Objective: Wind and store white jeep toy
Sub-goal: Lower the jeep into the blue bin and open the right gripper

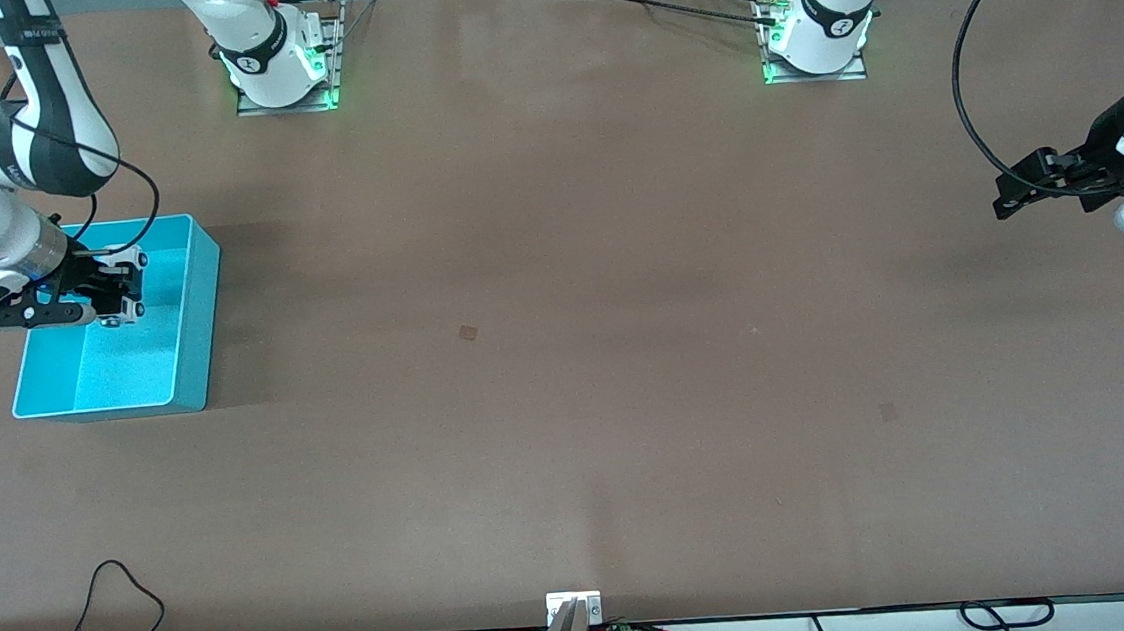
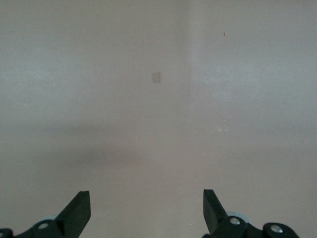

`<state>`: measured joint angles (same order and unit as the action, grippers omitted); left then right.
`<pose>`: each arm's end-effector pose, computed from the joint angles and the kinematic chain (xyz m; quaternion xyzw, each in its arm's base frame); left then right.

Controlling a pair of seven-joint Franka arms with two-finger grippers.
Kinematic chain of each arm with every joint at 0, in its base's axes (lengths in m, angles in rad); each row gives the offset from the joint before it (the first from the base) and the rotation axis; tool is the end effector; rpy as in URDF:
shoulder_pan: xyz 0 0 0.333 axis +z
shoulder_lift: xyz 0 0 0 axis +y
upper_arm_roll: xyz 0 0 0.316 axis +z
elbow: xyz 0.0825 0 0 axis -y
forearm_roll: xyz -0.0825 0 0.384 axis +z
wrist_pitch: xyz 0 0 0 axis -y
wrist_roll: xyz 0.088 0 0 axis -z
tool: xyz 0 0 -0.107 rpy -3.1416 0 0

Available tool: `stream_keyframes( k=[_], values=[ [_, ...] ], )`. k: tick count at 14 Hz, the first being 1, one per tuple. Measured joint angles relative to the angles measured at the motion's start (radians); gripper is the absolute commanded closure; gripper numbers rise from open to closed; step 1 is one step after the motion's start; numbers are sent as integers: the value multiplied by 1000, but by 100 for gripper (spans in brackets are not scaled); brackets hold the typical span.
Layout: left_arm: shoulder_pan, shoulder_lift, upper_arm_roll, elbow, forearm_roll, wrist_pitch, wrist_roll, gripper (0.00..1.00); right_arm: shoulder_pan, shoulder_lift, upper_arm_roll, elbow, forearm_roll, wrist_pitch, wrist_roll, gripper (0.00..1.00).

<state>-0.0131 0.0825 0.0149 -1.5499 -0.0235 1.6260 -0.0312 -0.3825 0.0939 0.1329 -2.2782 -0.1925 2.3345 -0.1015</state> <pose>0.5839 -0.0017 0.5923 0.9998 0.0172 -0.0034 0.0111 0.5054 -0.1321 0.3118 0.9979 -0.0063 -0.0285 0.0579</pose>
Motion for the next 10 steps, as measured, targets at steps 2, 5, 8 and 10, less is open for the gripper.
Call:
stream_keyframes(
  k=[2,5,8,10],
  values=[
    [-1,0,0,0,0,-3,0,0,-5,44,-24,0,0,30,5,100],
    [-10,0,-3,0,0,-5,0,0,-15,105,-32,1,0,76,7,100],
    [-16,0,-3,0,0,-5,0,0,-16,156,-32,1,0,116,7,100],
    [-16,0,-3,0,0,-5,0,0,-21,182,-32,2,0,129,-3,100]
  ],
)
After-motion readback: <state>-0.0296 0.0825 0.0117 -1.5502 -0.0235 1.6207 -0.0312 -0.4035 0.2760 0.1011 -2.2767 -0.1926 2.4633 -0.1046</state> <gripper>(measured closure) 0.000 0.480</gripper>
